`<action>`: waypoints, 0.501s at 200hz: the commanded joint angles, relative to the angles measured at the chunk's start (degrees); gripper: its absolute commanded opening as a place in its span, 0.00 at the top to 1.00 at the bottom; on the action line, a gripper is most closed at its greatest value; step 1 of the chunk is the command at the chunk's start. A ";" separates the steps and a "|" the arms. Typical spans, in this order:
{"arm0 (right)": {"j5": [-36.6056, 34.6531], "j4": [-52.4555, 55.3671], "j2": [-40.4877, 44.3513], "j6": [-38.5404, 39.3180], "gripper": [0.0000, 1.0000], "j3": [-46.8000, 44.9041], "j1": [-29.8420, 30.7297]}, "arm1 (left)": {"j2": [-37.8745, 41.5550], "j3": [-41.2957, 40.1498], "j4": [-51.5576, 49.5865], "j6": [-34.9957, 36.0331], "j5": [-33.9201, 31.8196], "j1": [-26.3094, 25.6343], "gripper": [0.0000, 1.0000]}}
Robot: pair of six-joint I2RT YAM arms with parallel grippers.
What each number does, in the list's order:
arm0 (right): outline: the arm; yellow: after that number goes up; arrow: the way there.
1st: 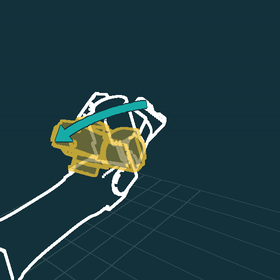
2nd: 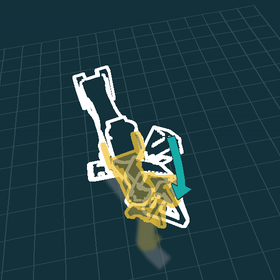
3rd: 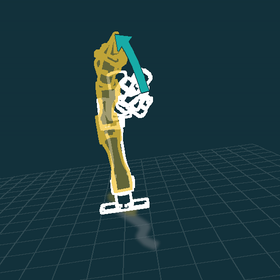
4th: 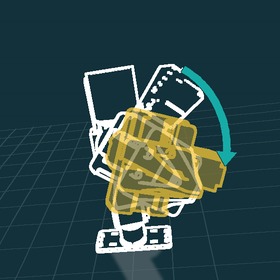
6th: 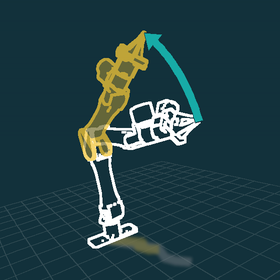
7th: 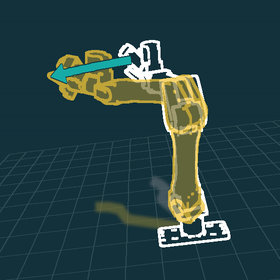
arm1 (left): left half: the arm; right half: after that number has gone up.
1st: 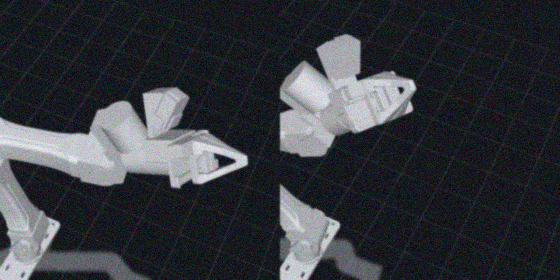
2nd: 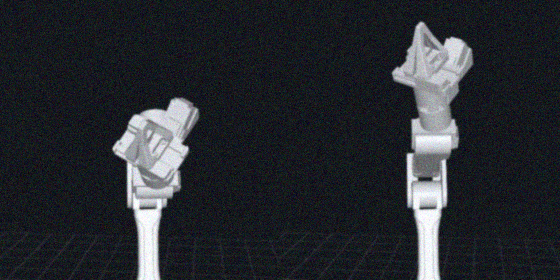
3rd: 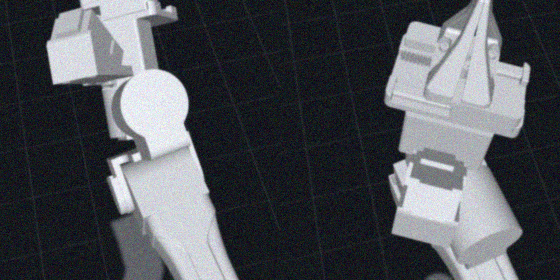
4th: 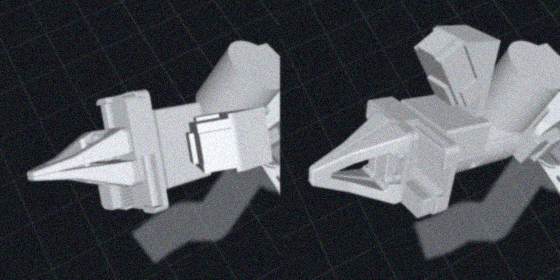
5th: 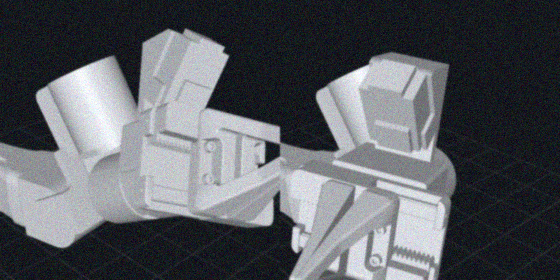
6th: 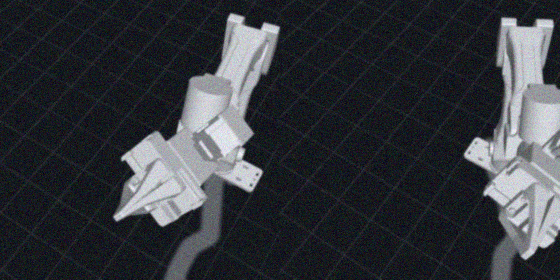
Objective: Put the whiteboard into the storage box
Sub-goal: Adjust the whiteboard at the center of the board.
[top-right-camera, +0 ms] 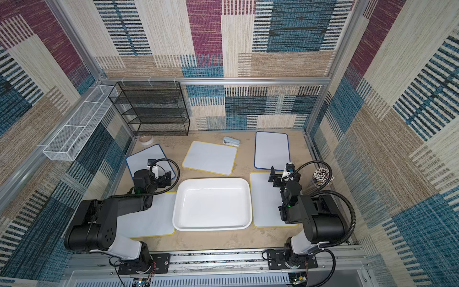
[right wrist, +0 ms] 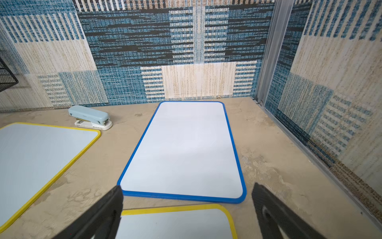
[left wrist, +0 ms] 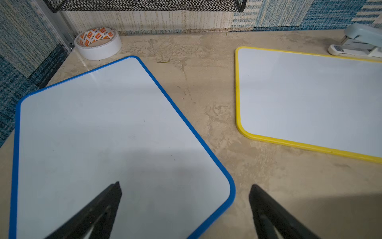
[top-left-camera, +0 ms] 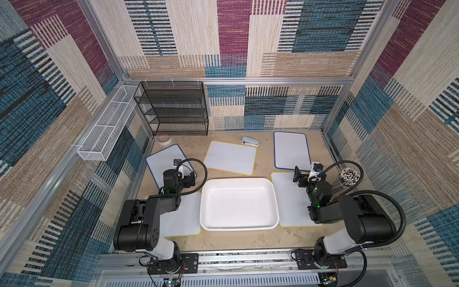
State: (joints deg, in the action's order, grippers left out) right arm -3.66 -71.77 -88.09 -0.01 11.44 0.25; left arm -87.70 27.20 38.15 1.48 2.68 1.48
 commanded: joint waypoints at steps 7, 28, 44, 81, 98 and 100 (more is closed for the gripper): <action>-1.03 -3.47 0.13 -0.08 0.00 -0.19 0.02 | 0.12 -0.04 1.66 -0.39 -0.35 0.19 0.00; -0.95 -3.38 0.13 -0.08 0.00 -0.16 0.01 | 0.05 0.25 1.05 -0.43 -0.22 0.24 0.00; -0.98 -3.29 0.12 -0.11 0.00 -0.10 0.01 | 0.08 0.31 0.87 -0.42 -0.22 0.27 0.00; -0.97 -3.21 0.07 -0.08 0.00 -0.02 0.01 | 0.10 0.40 0.77 -0.42 -0.13 0.23 0.00; -1.01 -3.20 0.06 -0.08 0.00 -0.02 0.01 | -0.01 0.48 0.62 -0.48 -0.08 0.24 0.00; -1.00 -3.20 0.04 -0.08 0.00 -0.02 0.01 | -0.01 0.48 0.61 -0.46 -0.13 0.27 0.00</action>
State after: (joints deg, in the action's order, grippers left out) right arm -3.66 -72.58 -88.07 -0.01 11.33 0.25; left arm -87.70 27.22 38.15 1.45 2.68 1.72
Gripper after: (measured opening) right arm 0.998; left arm 0.998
